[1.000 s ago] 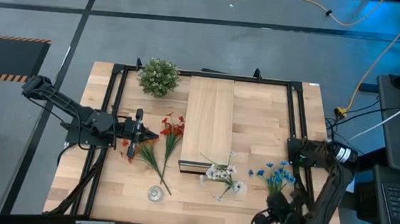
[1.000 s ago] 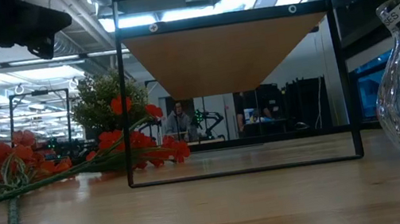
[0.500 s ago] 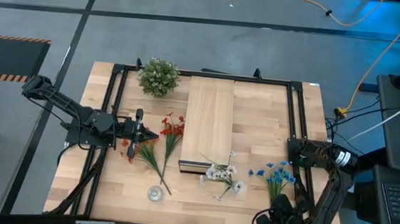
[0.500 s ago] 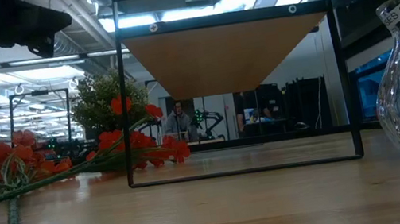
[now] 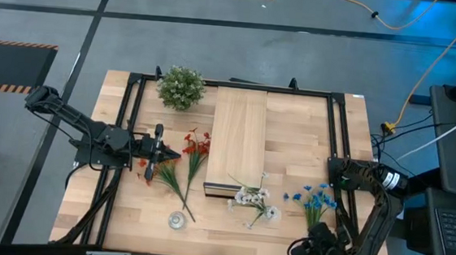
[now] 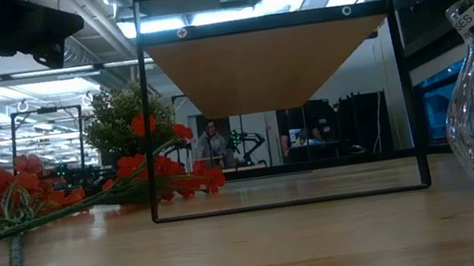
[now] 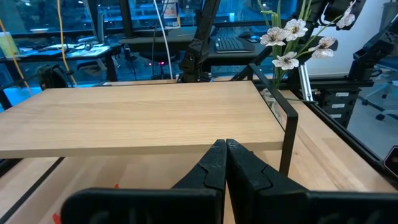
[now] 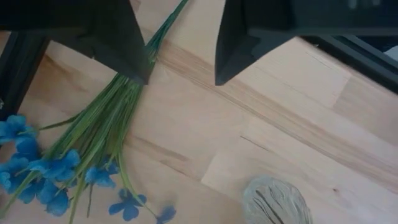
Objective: Pick and place flowers into a vace then onto a shelf
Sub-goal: Put the blue flowers into the right transparent flower vase
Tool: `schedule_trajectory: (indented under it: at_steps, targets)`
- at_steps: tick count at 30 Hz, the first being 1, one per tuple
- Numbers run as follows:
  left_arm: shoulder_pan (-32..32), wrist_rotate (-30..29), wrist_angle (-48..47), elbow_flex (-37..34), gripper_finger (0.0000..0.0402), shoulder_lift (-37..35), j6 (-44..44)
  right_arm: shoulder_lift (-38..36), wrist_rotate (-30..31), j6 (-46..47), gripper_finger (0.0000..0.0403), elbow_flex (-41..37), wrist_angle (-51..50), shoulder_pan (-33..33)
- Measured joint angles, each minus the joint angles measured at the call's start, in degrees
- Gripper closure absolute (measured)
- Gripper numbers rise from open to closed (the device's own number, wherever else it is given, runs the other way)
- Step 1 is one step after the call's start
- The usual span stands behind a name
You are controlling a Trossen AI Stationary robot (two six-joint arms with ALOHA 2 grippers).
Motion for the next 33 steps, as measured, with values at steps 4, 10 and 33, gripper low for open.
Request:
schedule_trajectory:
  at_steps: [4, 10, 33]
  targets:
    - [0.0, 0.0, 0.0, 0.0, 0.0398, 0.0, 0.0, 0.0, -0.3, 0.3, 0.0195, 0.0, 1.1, -0.1]
    - [0.0, 0.0, 0.0, 0.0, 0.0398, 0.0, 0.0, 0.0, -3.1, 2.0, 0.0169, 0.0, 2.1, -0.1]
    - [0.0, 0.0, 0.0, 0.0, 0.0398, 0.0, -1.3, 11.9, -13.4, 5.1, 0.0162, -0.1, -0.8, -2.7]
